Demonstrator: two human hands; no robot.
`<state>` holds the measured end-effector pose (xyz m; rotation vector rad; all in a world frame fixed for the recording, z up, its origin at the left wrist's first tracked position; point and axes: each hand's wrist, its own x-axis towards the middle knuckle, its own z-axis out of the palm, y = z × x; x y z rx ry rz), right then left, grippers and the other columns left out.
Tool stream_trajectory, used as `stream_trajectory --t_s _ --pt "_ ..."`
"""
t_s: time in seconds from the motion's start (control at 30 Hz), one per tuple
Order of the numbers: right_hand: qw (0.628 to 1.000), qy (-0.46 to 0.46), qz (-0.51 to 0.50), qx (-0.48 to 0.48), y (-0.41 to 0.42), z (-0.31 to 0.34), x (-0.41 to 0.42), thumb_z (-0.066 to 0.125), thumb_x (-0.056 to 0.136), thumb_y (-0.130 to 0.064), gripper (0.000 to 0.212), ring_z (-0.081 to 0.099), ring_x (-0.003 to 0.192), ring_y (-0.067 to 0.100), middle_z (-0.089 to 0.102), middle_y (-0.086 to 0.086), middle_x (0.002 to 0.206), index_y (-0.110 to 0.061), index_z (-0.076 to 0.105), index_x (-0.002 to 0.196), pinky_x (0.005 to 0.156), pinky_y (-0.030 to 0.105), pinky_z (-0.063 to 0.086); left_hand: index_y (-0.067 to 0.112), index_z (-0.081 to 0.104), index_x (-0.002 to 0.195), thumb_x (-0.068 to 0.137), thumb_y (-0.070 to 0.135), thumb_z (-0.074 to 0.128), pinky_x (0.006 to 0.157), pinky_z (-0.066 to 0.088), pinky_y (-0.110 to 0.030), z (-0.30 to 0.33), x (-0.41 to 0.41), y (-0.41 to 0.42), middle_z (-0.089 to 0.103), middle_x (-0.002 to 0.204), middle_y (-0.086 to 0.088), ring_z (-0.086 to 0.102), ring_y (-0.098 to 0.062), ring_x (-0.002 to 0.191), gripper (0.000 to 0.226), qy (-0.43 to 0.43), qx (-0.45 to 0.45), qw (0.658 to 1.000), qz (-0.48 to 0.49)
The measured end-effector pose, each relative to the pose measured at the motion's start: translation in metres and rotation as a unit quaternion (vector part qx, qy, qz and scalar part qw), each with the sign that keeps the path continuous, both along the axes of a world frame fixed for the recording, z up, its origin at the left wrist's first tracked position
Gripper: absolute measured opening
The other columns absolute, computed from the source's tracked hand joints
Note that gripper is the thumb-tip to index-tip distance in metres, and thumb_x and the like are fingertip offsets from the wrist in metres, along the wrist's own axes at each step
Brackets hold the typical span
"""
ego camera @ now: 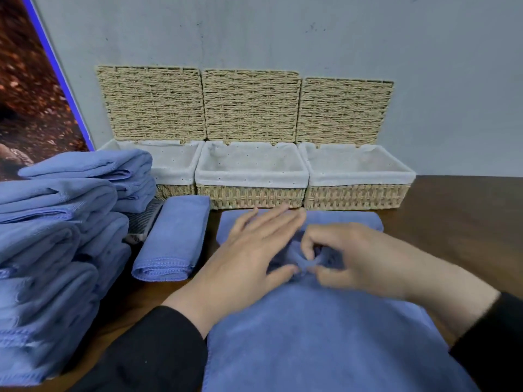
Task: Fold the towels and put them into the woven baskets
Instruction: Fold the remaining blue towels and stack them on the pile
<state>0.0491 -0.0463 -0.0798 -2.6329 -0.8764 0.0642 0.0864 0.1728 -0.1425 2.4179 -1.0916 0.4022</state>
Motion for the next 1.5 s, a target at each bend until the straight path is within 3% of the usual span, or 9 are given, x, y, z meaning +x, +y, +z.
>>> stream_trajectory --t_s 0.13,0.3,0.5,0.67,0.9,1.0,1.13,1.3,1.5 --pt "0.999 -0.015 -0.013 0.040 -0.013 -0.036 -0.025 0.075 0.086 -0.033 0.019 0.049 0.091 0.004 0.056 -0.015 0.095 -0.031 0.057 0.092 0.079 0.008 0.034 0.032 0.062 0.124 0.094 0.044 0.057 0.125 0.008 -0.042 -0.015 -0.004 -0.009 0.052 0.144 0.021 0.015 0.010 0.148 0.033 0.100 0.037 0.992 -0.071" --pt "0.996 -0.019 -0.077 0.034 -0.037 -0.045 -0.022 0.056 0.078 -0.075 0.039 0.045 0.107 -0.003 0.053 -0.027 0.101 -0.052 0.054 0.110 0.090 0.012 0.033 0.024 0.052 0.081 0.088 0.046 0.067 0.122 0.018 -0.039 -0.006 -0.008 -0.003 0.062 0.122 0.019 0.034 0.007 0.141 0.028 0.102 -0.030 0.992 -0.067" --pt "0.996 -0.079 -0.025 0.038 -0.037 -0.044 -0.019 0.058 0.082 -0.053 0.025 0.047 0.084 -0.004 0.046 -0.020 0.078 -0.038 0.040 0.073 0.095 0.015 0.025 0.023 0.043 0.075 0.092 0.039 0.063 0.122 0.017 -0.030 0.002 -0.023 -0.011 0.064 0.082 0.001 0.063 -0.005 0.111 0.031 0.194 -0.056 0.976 -0.087" --pt "0.998 -0.049 -0.017 0.039 -0.047 -0.040 -0.021 0.060 0.082 -0.063 0.043 0.057 0.117 -0.001 0.062 -0.011 0.091 -0.021 0.052 0.074 0.118 0.024 0.012 0.040 0.063 0.099 0.086 0.050 0.062 0.100 0.035 -0.020 0.008 -0.017 -0.002 0.062 0.096 0.017 0.052 -0.009 0.110 0.016 0.203 -0.073 0.975 -0.049" --pt "0.995 0.026 -0.084 0.042 -0.058 -0.031 -0.029 0.062 0.079 -0.070 0.054 0.045 0.103 0.008 0.045 -0.002 0.072 -0.022 0.038 0.072 0.090 0.017 0.037 0.028 0.057 0.076 0.083 0.052 0.062 0.117 0.020 -0.044 0.008 -0.002 0.017 0.057 0.078 0.016 0.056 -0.001 0.097 0.025 -0.015 0.000 1.000 0.012" --pt "0.987 -0.055 -0.137 0.062 -0.065 -0.031 -0.022 0.063 0.077 -0.058 0.044 0.040 0.074 0.016 0.041 0.006 0.067 -0.023 0.038 0.069 0.066 0.022 0.036 0.038 0.052 0.080 0.081 0.057 0.061 0.122 0.008 -0.044 0.010 -0.001 0.026 0.068 0.092 0.020 0.049 0.004 0.128 0.021 -0.028 -0.011 0.999 0.026" --pt "0.963 -0.083 -0.232 0.105 -0.073 -0.028 -0.020 0.062 0.072 -0.039 0.022 0.031 0.058 0.017 0.046 0.006 0.062 -0.020 0.051 0.075 0.053 0.037 0.032 0.032 0.057 0.089 0.084 0.055 0.058 0.124 0.006 -0.033 0.005 -0.010 0.038 0.068 0.097 0.011 0.051 0.009 0.121 0.024 0.007 -0.028 0.999 0.045" --pt "0.952 -0.062 -0.247 0.172 -0.075 -0.020 -0.041 0.074 0.086 -0.022 0.017 0.045 0.061 0.012 0.058 -0.006 0.073 -0.024 0.058 0.080 0.059 0.031 0.035 0.041 0.065 0.115 0.097 0.041 0.060 0.098 0.033 -0.025 0.007 -0.026 0.046 0.058 0.090 0.026 0.051 0.004 0.097 0.019 0.051 -0.026 0.996 0.073" --pt "0.929 -0.012 -0.305 0.211 -0.079 0.001 -0.061 0.067 0.091 -0.012 0.021 0.070 0.055 0.019 0.068 -0.006 0.077 -0.027 0.058 0.080 0.062 0.035 0.052 0.030 0.065 0.093 0.099 0.026 0.063 0.071 0.037 -0.016 0.040 -0.049 0.043 0.059 0.095 0.012 0.055 0.000 0.087 0.007 0.158 -0.094 0.975 0.128"
